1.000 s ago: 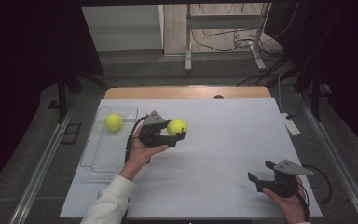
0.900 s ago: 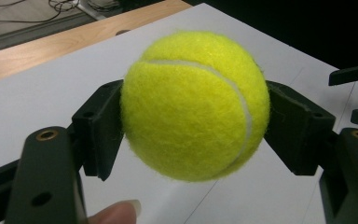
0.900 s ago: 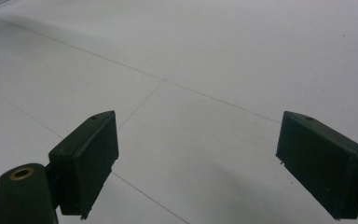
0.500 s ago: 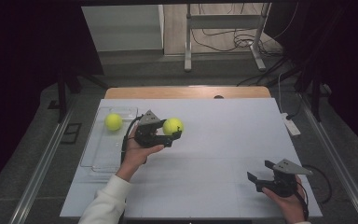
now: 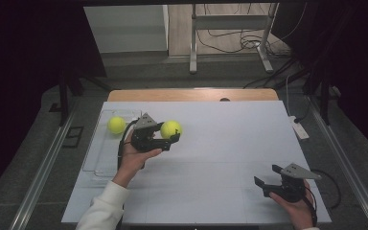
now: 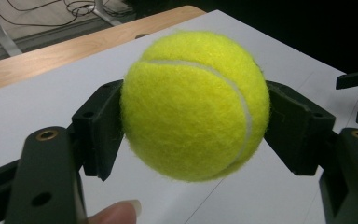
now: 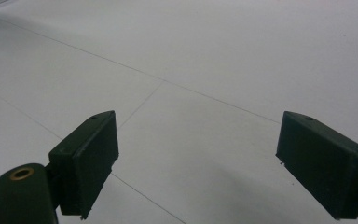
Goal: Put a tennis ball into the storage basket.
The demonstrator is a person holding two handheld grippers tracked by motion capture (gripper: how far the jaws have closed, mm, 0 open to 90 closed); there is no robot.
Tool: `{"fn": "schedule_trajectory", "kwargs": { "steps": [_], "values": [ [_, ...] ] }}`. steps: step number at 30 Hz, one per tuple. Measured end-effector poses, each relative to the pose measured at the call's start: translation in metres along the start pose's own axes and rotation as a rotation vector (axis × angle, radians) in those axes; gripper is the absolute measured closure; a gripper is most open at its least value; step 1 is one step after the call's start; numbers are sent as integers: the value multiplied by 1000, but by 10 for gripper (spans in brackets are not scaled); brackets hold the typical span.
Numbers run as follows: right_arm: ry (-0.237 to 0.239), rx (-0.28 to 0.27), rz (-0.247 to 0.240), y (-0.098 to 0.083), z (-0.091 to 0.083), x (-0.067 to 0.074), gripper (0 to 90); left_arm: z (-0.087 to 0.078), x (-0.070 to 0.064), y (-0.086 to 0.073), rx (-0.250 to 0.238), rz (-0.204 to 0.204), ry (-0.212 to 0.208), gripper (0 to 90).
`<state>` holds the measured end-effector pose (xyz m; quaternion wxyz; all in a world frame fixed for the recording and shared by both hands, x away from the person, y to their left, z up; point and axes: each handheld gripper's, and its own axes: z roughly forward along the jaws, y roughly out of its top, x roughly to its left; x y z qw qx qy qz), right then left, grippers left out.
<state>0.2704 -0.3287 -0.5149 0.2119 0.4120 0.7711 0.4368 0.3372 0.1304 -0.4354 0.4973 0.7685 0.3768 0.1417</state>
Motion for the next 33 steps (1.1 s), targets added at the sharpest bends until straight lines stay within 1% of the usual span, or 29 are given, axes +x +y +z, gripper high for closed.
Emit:
{"fn": "schedule_trajectory", "kwargs": {
  "steps": [8, 27, 33],
  "values": [
    [-1, 0, 1, 0, 0, 0, 128, -10, 4, -3, -6, -3, 14, 272],
    [-3, 0, 2, 0, 0, -1, 128, -23, 14, -10, -16, -28, 52, 272],
    [-3, 1, 0, 0, 0, 0, 128, -24, 15, -11, -12, -26, 60, 272]
  ]
}}
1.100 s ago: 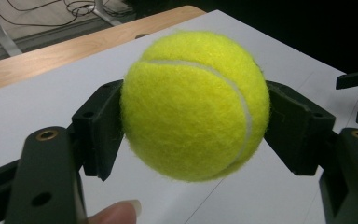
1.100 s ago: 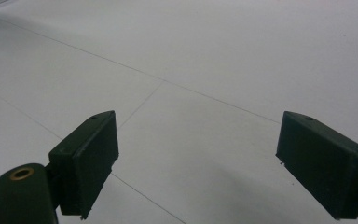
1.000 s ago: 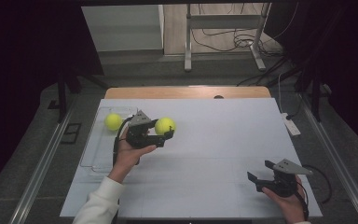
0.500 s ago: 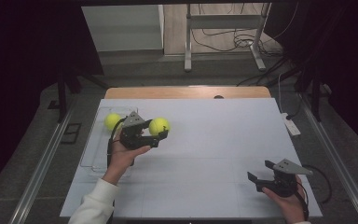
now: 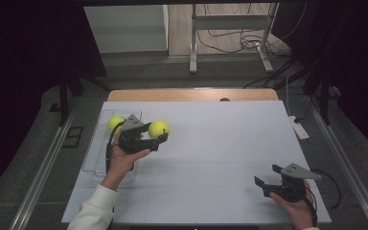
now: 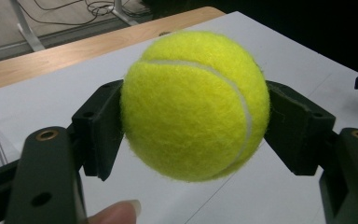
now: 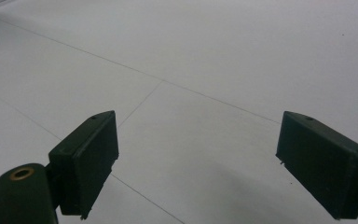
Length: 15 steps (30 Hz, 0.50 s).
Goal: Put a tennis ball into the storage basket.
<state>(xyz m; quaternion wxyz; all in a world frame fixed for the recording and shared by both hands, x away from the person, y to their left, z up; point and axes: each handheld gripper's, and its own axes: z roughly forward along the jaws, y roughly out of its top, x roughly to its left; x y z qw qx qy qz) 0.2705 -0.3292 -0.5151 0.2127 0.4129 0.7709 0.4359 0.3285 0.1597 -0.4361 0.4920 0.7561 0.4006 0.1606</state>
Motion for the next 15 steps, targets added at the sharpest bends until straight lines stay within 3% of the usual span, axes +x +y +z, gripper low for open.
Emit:
{"fn": "schedule_trajectory", "kwargs": {
  "steps": [15],
  "values": [
    [1, 0, -5, 1, 2, 1, 128, -15, 9, -7, -8, -19, 42, 272]
  ]
}}
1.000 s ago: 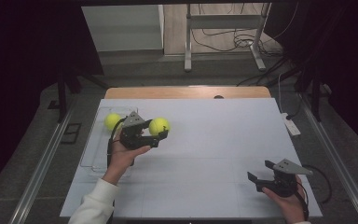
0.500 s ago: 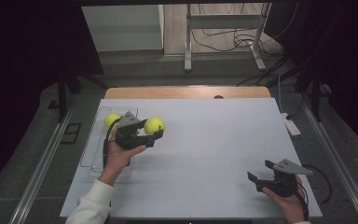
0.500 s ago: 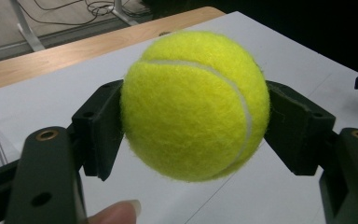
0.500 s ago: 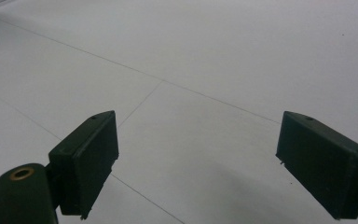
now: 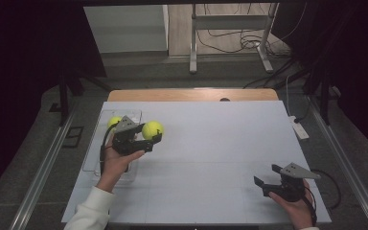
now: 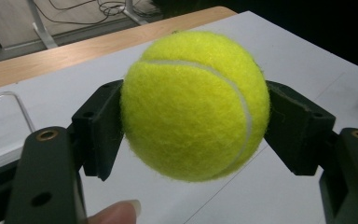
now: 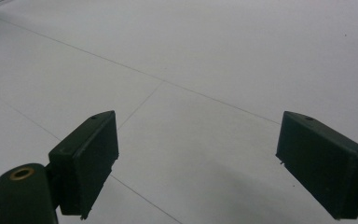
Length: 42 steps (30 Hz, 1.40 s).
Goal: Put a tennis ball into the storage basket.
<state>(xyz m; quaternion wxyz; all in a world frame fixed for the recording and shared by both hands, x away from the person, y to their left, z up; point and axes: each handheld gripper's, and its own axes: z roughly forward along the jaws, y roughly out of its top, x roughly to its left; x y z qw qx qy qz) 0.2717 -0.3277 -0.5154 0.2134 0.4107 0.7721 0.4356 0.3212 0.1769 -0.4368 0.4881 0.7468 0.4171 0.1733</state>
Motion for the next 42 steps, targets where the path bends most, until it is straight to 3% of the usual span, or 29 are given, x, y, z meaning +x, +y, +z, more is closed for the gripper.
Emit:
{"fn": "schedule_trajectory", "kwargs": {
  "steps": [22, 42],
  "values": [
    [1, 1, -3, 0, 0, 1, 127, -23, 20, -12, -15, -50, 65, 272],
    [-1, 2, -7, 1, 1, 1, 128, -32, 38, -20, -4, -73, 138, 272]
  ]
}}
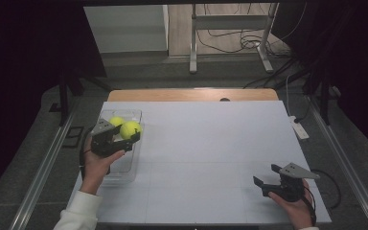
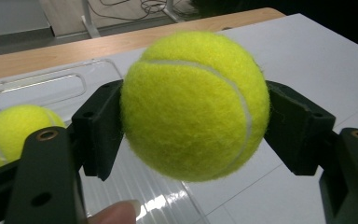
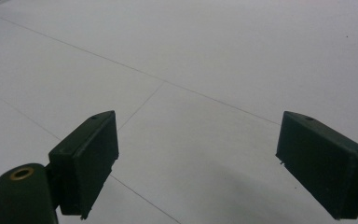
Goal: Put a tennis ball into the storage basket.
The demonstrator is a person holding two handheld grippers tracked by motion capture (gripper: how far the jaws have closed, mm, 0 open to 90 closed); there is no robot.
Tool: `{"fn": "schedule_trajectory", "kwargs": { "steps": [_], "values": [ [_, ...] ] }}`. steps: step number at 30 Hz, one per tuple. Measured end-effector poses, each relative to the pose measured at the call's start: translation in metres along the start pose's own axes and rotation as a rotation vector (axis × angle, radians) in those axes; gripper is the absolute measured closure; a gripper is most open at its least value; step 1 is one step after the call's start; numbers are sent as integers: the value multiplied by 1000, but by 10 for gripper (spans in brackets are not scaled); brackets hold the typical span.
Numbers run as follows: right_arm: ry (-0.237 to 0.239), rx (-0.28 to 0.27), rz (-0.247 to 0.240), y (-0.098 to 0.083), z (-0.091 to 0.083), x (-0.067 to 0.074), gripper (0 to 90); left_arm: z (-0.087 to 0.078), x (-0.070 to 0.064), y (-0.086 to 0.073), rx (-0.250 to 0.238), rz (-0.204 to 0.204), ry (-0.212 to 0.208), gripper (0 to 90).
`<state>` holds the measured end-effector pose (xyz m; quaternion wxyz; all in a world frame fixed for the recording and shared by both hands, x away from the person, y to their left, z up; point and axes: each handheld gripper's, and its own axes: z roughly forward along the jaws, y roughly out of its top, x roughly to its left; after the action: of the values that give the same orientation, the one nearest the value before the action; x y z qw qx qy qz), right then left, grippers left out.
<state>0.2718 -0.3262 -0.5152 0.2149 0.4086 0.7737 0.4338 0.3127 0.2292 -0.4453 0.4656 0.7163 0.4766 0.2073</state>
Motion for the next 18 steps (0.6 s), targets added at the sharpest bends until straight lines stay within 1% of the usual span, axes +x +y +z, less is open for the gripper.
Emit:
{"fn": "schedule_trajectory", "kwargs": {
  "steps": [9, 14, 18],
  "values": [
    [-1, 1, 0, 0, 0, 0, 128, -1, 10, -2, 10, -9, 32, 272],
    [-5, 0, -1, 0, -1, 0, 128, -1, 17, -4, 15, -25, 50, 271],
    [-4, -2, 4, 0, -1, 0, 128, -1, 24, -5, 27, -30, 74, 272]
  ]
}}
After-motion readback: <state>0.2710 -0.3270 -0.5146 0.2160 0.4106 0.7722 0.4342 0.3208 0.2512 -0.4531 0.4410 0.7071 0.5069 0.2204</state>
